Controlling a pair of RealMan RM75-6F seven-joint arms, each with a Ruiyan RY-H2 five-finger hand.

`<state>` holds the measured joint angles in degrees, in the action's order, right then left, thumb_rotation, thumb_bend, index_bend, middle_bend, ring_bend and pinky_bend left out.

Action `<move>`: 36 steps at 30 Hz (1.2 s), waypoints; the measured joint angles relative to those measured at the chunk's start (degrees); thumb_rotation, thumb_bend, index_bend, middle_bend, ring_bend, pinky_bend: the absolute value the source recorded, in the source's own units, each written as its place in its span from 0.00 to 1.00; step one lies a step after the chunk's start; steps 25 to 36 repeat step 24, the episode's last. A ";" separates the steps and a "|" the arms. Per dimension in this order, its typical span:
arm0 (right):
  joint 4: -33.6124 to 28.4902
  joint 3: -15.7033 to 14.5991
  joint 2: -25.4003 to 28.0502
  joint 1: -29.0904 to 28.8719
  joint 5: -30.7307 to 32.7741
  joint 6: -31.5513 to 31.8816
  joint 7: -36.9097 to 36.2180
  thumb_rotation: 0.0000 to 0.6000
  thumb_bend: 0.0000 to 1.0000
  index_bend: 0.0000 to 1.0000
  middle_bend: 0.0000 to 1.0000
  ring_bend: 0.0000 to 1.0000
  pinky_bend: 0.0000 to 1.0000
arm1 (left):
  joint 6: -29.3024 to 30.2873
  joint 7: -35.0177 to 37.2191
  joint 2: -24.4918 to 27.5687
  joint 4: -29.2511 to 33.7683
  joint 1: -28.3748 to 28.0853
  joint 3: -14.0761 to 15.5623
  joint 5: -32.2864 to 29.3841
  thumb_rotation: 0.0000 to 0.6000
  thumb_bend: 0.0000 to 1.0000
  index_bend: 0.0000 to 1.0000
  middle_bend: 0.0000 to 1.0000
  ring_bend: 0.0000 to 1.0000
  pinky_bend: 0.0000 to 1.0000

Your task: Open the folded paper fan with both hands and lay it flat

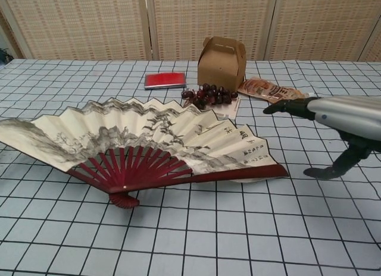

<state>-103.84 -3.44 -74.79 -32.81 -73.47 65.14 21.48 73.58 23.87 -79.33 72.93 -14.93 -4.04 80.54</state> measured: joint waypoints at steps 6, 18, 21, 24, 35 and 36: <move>-1.10 -1.98 6.15 4.95 -7.42 6.20 -4.50 1.00 0.19 0.00 0.00 0.00 0.00 | -3.35 -22.21 6.44 9.11 -0.17 0.40 -7.60 1.00 0.43 0.00 0.00 0.00 0.08; 3.06 -4.58 9.12 18.18 -12.65 22.84 -3.29 1.00 0.19 0.00 0.00 0.00 0.00 | 6.11 -37.38 11.10 15.89 3.18 1.23 -1.07 1.00 0.43 0.00 0.00 0.00 0.07; 6.37 -4.63 9.24 23.09 -12.15 27.81 -4.89 1.00 0.19 0.00 0.00 0.00 0.00 | 11.13 -29.80 11.59 15.85 4.59 1.75 3.96 1.00 0.43 0.00 0.00 0.00 0.06; 7.98 -3.87 10.10 24.71 -11.24 28.85 -8.19 1.00 0.19 0.00 0.00 0.00 0.00 | 15.06 -24.73 11.94 15.55 6.17 2.22 7.43 1.00 0.43 0.00 0.00 0.00 0.06; 7.98 -3.87 10.10 24.71 -11.24 28.85 -8.19 1.00 0.19 0.00 0.00 0.00 0.00 | 15.06 -24.73 11.94 15.55 6.17 2.22 7.43 1.00 0.43 0.00 0.00 0.00 0.06; 7.98 -3.87 10.10 24.71 -11.24 28.85 -8.19 1.00 0.19 0.00 0.00 0.00 0.00 | 15.06 -24.73 11.94 15.55 6.17 2.22 7.43 1.00 0.43 0.00 0.00 0.00 0.06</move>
